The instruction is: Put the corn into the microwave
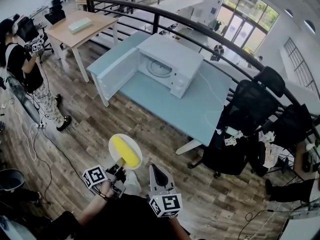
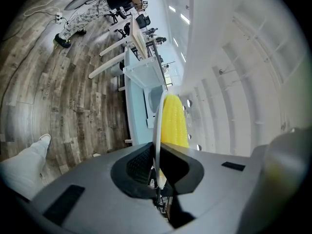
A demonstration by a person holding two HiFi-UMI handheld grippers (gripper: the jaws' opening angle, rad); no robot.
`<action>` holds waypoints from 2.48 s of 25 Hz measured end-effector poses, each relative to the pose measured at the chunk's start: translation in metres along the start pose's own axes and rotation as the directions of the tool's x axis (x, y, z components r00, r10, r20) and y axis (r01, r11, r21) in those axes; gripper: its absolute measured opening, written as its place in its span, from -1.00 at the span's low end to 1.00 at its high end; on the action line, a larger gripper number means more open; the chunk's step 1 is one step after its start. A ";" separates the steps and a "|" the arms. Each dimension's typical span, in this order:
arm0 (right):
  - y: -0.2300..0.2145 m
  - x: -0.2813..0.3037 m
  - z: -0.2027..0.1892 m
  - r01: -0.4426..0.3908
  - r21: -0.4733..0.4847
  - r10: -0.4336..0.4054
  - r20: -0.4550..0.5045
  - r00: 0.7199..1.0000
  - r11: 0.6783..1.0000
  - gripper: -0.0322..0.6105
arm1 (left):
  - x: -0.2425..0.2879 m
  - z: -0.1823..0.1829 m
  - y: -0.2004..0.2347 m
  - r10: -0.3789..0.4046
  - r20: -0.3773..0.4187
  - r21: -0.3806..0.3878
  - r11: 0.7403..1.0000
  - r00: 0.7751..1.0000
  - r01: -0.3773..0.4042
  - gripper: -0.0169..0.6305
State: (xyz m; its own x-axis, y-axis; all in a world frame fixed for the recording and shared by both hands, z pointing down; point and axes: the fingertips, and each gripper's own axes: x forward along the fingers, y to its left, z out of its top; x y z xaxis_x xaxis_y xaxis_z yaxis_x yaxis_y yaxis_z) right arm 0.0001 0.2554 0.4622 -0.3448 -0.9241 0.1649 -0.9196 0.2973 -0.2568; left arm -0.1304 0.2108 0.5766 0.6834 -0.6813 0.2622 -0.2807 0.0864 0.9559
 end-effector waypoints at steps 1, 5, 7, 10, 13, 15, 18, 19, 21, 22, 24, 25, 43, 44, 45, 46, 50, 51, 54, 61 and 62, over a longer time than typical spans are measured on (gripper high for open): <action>0.000 0.008 0.001 0.001 -0.001 -0.001 0.002 1.000 1.000 -0.88 | 0.004 0.006 0.000 0.000 -0.003 0.001 1.000 1.000 0.000 -0.86; 0.000 0.035 0.007 0.005 0.002 -0.005 0.010 1.000 1.000 -0.88 | 0.019 0.032 -0.002 -0.002 -0.013 0.011 1.000 1.000 0.002 -0.86; -0.001 0.045 0.007 0.013 0.005 -0.013 0.012 1.000 1.000 -0.88 | 0.026 0.043 -0.002 -0.005 -0.020 0.018 1.000 1.000 0.005 -0.86; -0.005 0.060 0.008 0.033 0.009 -0.033 0.018 0.999 0.999 -0.88 | 0.037 0.057 -0.001 -0.007 -0.033 0.024 1.000 0.999 0.007 -0.86; -0.008 0.072 0.010 0.053 0.013 -0.054 0.027 0.998 0.998 -0.88 | 0.046 0.069 0.000 -0.008 -0.050 0.030 0.999 0.999 0.010 -0.86; -0.008 0.079 0.011 0.062 0.015 -0.062 0.031 0.998 0.998 -0.88 | 0.051 0.075 0.000 -0.013 -0.059 0.033 0.999 0.998 0.015 -0.86; -0.007 0.087 0.009 0.067 0.016 -0.068 0.027 0.997 0.998 -0.88 | 0.056 0.083 0.000 -0.013 -0.067 0.032 0.999 0.998 0.015 -0.86; -0.006 0.090 0.008 0.069 0.016 -0.069 0.025 0.997 0.997 -0.88 | 0.056 0.085 0.000 -0.007 -0.068 0.032 0.999 0.998 0.010 -0.86; -0.006 0.096 0.008 0.071 0.015 -0.071 0.020 0.997 0.997 -0.88 | 0.058 0.090 0.000 -0.001 -0.071 0.032 0.999 0.997 0.003 -0.86; -0.006 0.098 0.009 0.071 0.014 -0.072 0.020 0.997 0.997 -0.88 | 0.059 0.091 0.001 -0.006 -0.073 0.030 1.000 0.997 0.008 -0.86; -0.005 0.102 0.012 0.072 0.014 -0.073 0.024 0.997 0.997 -0.88 | 0.061 0.095 0.002 -0.015 -0.074 0.027 0.999 0.997 0.017 -0.86; -0.005 0.104 0.012 0.072 0.013 -0.073 0.026 0.997 0.997 -0.88 | 0.062 0.097 0.002 -0.018 -0.073 0.027 0.999 0.997 0.020 -0.86; -0.029 0.136 0.018 0.100 0.015 -0.100 0.018 0.995 0.995 -0.88 | 0.094 0.121 0.004 0.002 -0.089 0.018 1.000 0.996 0.000 -0.86; -0.032 0.140 0.018 0.103 0.018 -0.103 0.017 0.995 0.995 -0.88 | 0.098 0.123 0.003 0.004 -0.091 0.018 1.000 0.996 -0.003 -0.86; -0.035 0.145 0.018 0.105 0.021 -0.106 0.016 0.994 0.994 -0.88 | 0.102 0.125 0.004 0.003 -0.094 0.019 1.000 0.996 -0.002 -0.86; -0.037 0.149 0.019 0.108 0.024 -0.108 0.016 0.994 0.994 -0.88 | 0.107 0.127 0.004 0.001 -0.098 0.020 1.000 0.995 0.001 -0.86; -0.045 0.166 0.021 0.105 0.034 -0.106 0.016 0.994 0.994 -0.88 | 0.124 0.134 0.003 0.002 -0.112 0.026 1.000 0.994 0.001 -0.86; -0.048 0.170 0.020 0.102 0.035 -0.103 0.011 0.995 0.994 -0.88 | 0.129 0.136 0.003 0.004 -0.113 0.027 1.000 0.994 -0.001 -0.86; -0.059 0.185 0.017 0.103 0.042 -0.103 0.001 0.995 0.994 -0.88 | 0.142 0.143 0.005 0.014 -0.115 0.026 1.000 0.993 -0.011 -0.86; -0.080 0.215 0.027 0.105 0.042 -0.106 0.003 0.994 0.994 -0.88 | 0.172 0.159 0.002 0.022 -0.124 0.031 0.999 0.992 -0.019 -0.86; -0.082 0.219 0.027 0.104 0.043 -0.104 -0.001 0.995 0.994 -0.88 | 0.177 0.161 0.002 0.021 -0.124 0.029 0.999 0.992 -0.017 -0.86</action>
State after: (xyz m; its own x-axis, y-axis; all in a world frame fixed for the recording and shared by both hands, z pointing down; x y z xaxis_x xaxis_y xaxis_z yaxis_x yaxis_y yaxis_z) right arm 0.0055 0.0225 0.4939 -0.2475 -0.9498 0.1916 -0.9414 0.1890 -0.2793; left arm -0.1190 -0.0268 0.6037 0.7559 -0.5837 0.2966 -0.3123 0.0768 0.9469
